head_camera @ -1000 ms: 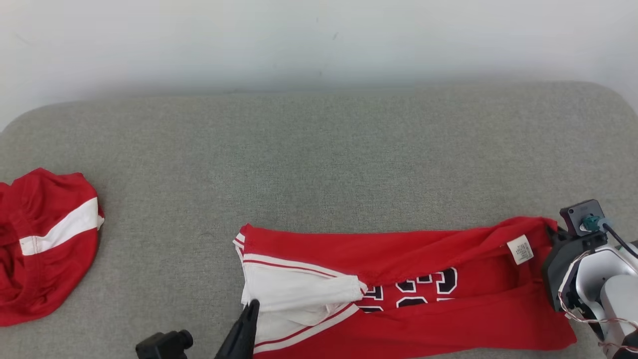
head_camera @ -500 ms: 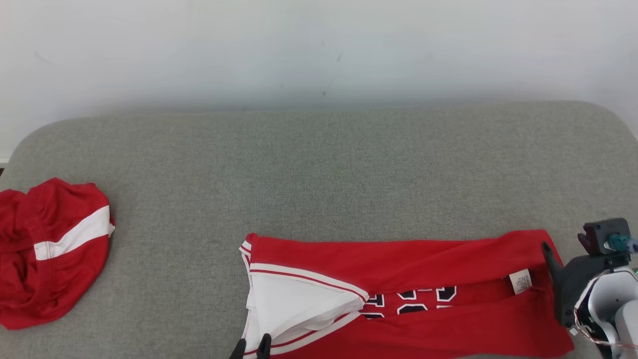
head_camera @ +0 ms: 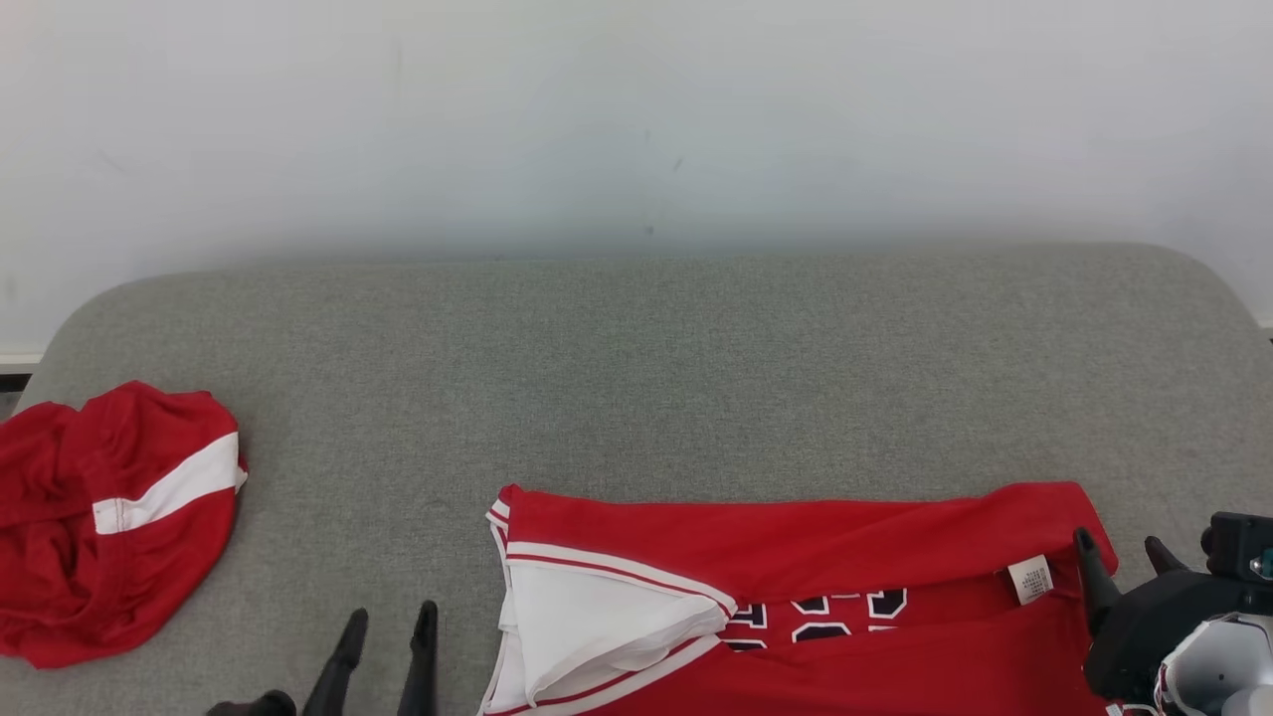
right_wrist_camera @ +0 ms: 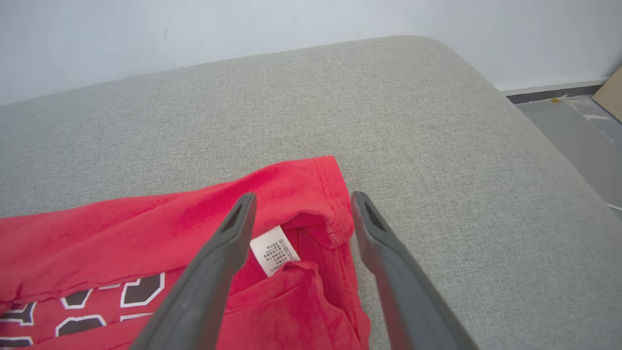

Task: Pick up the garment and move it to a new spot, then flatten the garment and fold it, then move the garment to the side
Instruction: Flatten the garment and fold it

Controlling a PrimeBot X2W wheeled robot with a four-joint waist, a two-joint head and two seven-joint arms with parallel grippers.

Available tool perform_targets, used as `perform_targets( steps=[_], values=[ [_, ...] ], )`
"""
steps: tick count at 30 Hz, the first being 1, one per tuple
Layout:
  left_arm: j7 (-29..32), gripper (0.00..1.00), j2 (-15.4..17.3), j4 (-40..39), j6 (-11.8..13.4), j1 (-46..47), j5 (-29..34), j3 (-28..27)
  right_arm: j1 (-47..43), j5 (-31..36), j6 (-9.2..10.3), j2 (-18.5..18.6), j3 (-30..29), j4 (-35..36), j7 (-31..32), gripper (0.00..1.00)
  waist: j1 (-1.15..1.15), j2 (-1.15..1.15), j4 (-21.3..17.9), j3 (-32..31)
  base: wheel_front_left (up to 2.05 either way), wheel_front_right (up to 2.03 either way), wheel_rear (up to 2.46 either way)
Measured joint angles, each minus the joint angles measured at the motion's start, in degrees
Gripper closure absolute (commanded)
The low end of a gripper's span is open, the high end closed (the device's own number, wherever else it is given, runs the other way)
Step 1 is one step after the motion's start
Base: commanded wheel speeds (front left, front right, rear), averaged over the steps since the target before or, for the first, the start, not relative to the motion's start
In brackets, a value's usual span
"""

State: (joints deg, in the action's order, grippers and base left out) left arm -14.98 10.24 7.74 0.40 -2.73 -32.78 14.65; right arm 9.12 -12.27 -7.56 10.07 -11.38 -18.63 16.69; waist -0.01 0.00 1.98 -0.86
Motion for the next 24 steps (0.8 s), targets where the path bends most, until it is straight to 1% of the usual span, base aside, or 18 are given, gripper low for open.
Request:
perform_targets(
  steps=[3, 6, 7, 11, 16, 19, 24],
  values=[
    [-0.01, 0.00, -1.32, -1.45, -1.20, 0.04, 4.38, -3.98, -0.09, -0.29, 0.00, -1.12, -1.91, -0.23, -0.07, 0.00, 0.00, 0.00, 0.28, 0.06, 0.00, 0.00, 0.00],
    [-0.01, 0.00, -2.77, -1.63, -2.55, 0.56, 7.47, -7.69, 0.08, -0.42, 0.00, -2.11, -3.19, -1.04, -0.33, 0.00, 0.00, 0.00, 0.50, 0.34, 0.00, 0.00, 0.00],
    [-0.01, 0.00, -2.77, -1.63, -2.55, 0.56, 7.47, -7.69, 0.08, -0.42, 0.00, -2.11, -3.19, -1.04, -0.33, 0.00, 0.00, 0.00, 0.50, 0.34, 0.00, 0.00, 0.00],
    [-0.01, 0.00, -4.27, -1.56, -4.21, 2.27, 10.47, -11.98, 1.41, -0.33, 0.00, -2.86, -4.35, -2.15, -0.80, 0.00, 0.01, 0.00, 0.57, 1.22, 0.00, 0.00, 0.00],
    [-0.14, 0.00, -5.41, -1.98, -5.98, 4.21, 13.24, -17.06, 3.89, 2.12, 0.00, -2.58, -4.93, -3.28, -1.87, 0.00, 0.01, 0.00, 0.47, 3.63, 0.00, 0.00, 0.00],
    [-0.14, 0.00, -5.91, -2.03, -6.53, 4.95, 14.40, -18.66, 5.43, 2.66, 0.00, -2.75, -6.65, -4.26, -2.13, 0.00, 0.01, 0.00, 0.40, 5.35, 0.00, 0.00, 0.00],
    [-0.14, 0.00, -6.71, -2.74, -7.04, 5.05, 15.74, -19.06, 6.49, 4.06, 0.00, -3.49, -8.62, -6.06, -1.92, 0.00, 0.02, 0.01, 0.30, 7.88, 0.00, 0.00, 0.00]
  ],
)
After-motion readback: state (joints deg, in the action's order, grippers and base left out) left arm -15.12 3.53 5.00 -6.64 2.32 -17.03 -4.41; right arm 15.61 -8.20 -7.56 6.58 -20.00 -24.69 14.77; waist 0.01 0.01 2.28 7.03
